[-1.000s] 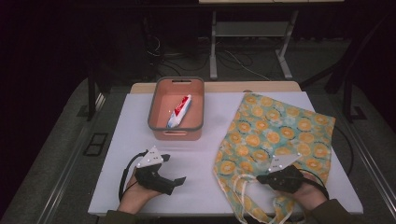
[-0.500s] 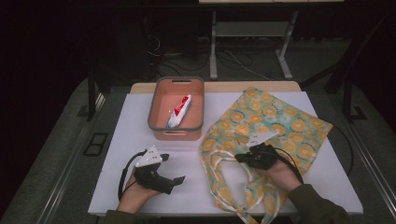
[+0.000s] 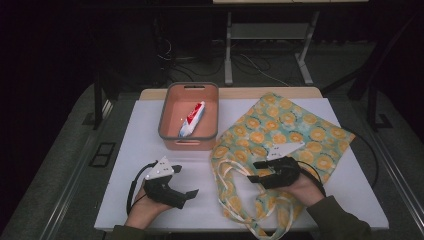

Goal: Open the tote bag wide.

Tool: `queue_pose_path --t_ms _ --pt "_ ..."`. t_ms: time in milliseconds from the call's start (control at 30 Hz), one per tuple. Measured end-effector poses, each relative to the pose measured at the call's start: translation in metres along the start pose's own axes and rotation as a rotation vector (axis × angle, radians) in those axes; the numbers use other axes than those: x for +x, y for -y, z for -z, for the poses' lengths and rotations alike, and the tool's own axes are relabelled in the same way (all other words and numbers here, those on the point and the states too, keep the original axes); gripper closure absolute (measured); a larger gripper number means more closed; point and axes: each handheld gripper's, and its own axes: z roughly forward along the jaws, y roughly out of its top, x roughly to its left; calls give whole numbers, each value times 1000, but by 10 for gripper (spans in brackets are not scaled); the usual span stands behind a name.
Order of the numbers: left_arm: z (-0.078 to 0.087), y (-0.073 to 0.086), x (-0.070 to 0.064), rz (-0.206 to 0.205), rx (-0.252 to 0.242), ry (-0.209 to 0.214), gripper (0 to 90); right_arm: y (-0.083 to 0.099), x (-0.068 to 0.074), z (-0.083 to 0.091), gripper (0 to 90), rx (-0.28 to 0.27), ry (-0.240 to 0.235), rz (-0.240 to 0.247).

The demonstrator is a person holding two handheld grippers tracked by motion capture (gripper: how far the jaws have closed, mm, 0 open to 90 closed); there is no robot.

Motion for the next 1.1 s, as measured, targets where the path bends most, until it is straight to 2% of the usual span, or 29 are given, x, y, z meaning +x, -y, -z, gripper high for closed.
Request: queue_pose_path --t_ms 100,233,367,500,533,667,800,867,967,1100 --pt "-1 0 -1 -1 -1 1 0 3 15 8 424 -18 -39 28" --pt "-1 0 -1 1 2 3 0 11 38 6 427 -7 -95 70" --pt "-1 0 -2 -2 2 4 0 15 62 -6 443 25 -161 128" --pt "-1 0 -2 -6 4 6 0 17 73 -21 490 64 -197 166" --pt "-1 0 -2 -6 5 6 0 18 77 -26 526 79 -209 173" --pt "-2 0 -2 -9 8 8 0 20 83 -34 555 101 -227 193" --pt "-4 1 -1 -12 -3 15 0 22 89 -44 577 136 -223 215" --pt "-6 3 0 -16 3 19 0 23 90 -48 613 146 -219 223" --pt "-8 4 0 -27 3 23 0 24 89 -52 714 160 -198 222" --pt "-8 6 1 -37 8 21 0 23 85 -49 813 134 -191 204"
